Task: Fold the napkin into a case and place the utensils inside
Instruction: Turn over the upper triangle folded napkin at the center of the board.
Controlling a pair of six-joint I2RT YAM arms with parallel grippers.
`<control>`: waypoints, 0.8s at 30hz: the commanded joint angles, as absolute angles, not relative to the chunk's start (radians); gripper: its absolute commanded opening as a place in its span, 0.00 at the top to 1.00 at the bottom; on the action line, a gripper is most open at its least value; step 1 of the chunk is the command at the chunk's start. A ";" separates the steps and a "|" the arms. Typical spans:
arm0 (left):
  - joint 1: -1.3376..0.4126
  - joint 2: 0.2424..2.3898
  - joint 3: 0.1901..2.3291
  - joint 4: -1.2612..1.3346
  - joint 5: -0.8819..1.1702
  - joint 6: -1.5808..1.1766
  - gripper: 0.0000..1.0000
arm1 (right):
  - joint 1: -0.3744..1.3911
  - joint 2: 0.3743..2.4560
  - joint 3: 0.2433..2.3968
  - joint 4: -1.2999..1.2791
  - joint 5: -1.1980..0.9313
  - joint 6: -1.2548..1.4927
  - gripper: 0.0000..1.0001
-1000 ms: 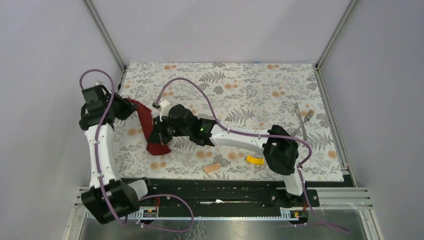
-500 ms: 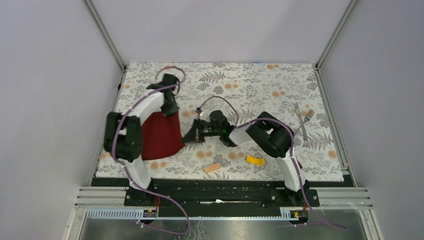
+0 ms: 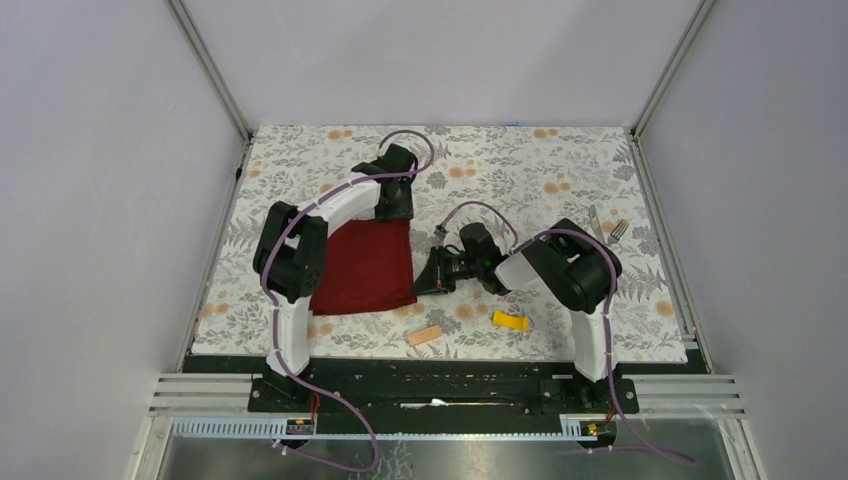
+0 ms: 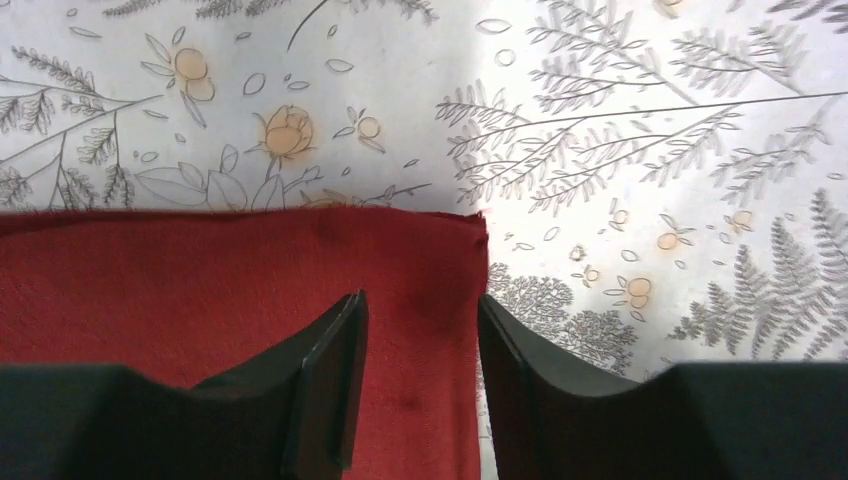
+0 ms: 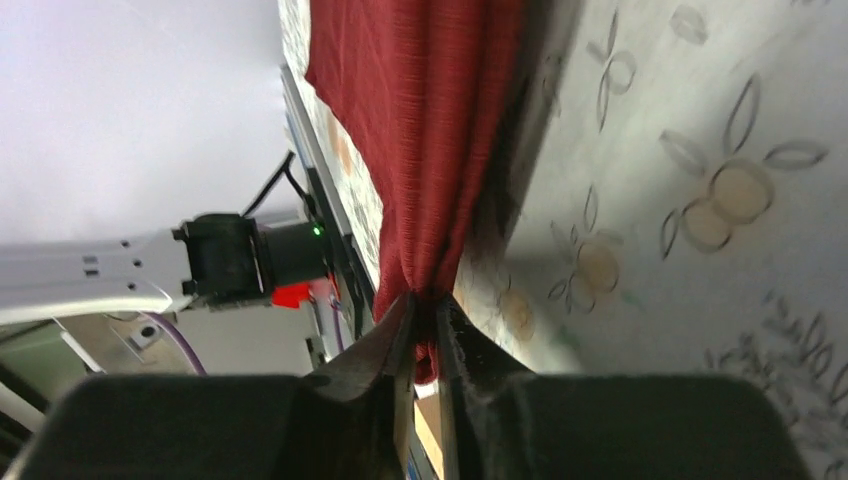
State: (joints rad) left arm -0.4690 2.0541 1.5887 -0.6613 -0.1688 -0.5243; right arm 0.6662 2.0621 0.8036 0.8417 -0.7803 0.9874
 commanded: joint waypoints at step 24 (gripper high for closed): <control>-0.334 1.246 1.054 -0.646 0.079 -0.395 0.25 | 0.821 1.927 0.986 0.033 -0.274 0.586 0.57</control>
